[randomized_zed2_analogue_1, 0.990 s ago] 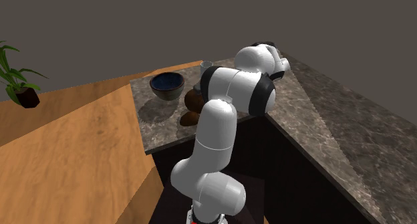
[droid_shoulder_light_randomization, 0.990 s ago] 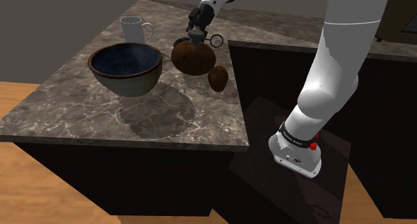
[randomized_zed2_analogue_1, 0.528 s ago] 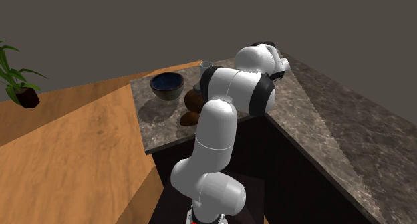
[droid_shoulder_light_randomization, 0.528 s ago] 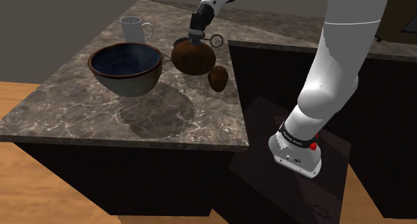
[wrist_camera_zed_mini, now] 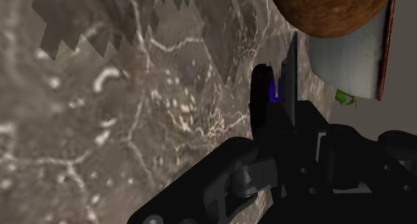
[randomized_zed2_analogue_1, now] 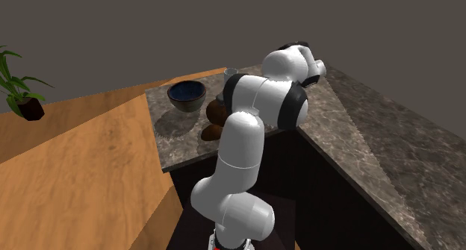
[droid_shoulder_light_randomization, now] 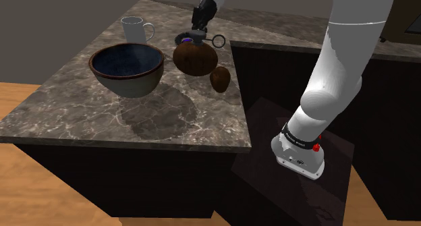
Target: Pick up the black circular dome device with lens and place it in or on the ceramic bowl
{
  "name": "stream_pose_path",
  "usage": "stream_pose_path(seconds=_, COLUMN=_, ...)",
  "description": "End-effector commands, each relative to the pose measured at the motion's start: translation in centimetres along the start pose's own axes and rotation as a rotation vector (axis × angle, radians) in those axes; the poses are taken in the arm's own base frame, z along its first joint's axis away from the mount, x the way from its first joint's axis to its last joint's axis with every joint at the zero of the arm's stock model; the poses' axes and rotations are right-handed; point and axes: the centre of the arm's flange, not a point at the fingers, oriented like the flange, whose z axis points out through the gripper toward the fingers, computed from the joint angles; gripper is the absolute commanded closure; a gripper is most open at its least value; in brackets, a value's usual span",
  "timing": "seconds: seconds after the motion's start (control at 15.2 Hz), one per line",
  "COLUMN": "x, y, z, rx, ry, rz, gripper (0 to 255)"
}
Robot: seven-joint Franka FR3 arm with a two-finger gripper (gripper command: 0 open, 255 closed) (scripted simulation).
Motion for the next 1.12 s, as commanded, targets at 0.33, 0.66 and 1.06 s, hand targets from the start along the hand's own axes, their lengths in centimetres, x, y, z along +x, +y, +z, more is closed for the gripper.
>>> stream_pose_path(seconds=0.33, x=-0.3, y=-3.1, z=-1.8, rx=0.000, ry=0.000, rz=0.000, gripper=255)
stream_pose_path(seconds=0.66, x=-0.4, y=-5.3, z=-3.2, rx=0.000, ry=0.000, rz=0.000, gripper=255)
stream_pose_path(seconds=1.06, x=-0.6, y=-8.0, z=-4.8, rx=0.000, ry=0.000, rz=0.000, gripper=255)
